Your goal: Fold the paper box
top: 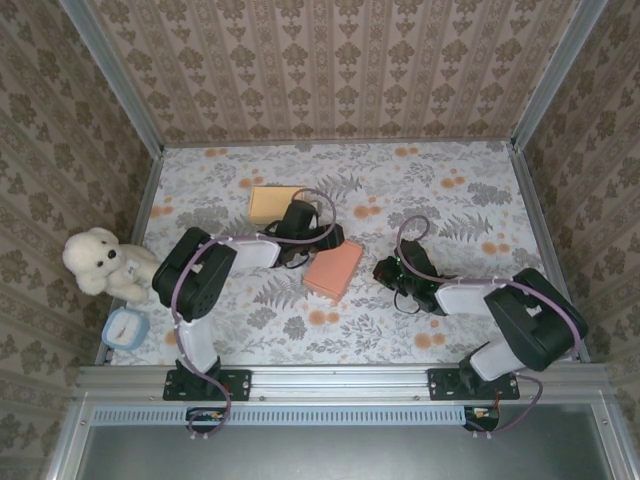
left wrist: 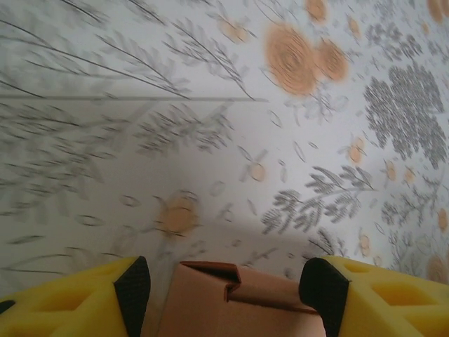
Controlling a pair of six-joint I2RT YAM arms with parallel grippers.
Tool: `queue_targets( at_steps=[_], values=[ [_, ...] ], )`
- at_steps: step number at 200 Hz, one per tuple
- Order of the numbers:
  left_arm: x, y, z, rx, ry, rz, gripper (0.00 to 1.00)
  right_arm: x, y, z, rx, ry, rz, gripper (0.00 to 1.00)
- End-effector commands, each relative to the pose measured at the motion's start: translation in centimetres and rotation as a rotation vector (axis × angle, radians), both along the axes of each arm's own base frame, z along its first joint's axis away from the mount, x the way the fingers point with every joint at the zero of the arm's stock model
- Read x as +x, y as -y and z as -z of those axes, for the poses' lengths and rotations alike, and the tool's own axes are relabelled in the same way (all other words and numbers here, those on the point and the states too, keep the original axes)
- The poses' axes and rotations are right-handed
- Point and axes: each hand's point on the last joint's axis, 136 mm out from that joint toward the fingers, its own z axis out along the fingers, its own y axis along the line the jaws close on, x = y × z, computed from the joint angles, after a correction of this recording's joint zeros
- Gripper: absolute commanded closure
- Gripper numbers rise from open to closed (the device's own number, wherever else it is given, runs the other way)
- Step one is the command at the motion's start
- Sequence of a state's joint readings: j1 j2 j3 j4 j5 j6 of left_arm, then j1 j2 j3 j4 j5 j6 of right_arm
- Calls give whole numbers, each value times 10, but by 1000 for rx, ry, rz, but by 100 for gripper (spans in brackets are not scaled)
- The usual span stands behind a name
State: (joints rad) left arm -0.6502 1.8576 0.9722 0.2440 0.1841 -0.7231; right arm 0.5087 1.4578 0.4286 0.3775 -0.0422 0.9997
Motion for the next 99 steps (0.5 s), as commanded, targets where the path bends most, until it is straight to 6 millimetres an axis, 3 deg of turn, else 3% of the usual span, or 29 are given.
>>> queue_targets(
  at_steps=[1, 32, 56, 72, 99],
  values=[
    [3, -9, -38, 1, 66, -11, 33, -10, 20, -4, -176, 1, -32, 88],
    [-15, -27, -63, -12, 93, -71, 33, -4, 26, -43, -305, 97, -114, 65],
    [-42, -46, -80, 63, 136, -134, 32, 3, 27, -76, -352, 188, -143, 49],
    [-64, -56, -86, 90, 144, -183, 31, 9, 19, -98, -371, 247, -205, 42],
    [-102, -66, -76, 49, 73, -272, 29, 21, -6, -122, -416, 317, -379, 31]
  ],
)
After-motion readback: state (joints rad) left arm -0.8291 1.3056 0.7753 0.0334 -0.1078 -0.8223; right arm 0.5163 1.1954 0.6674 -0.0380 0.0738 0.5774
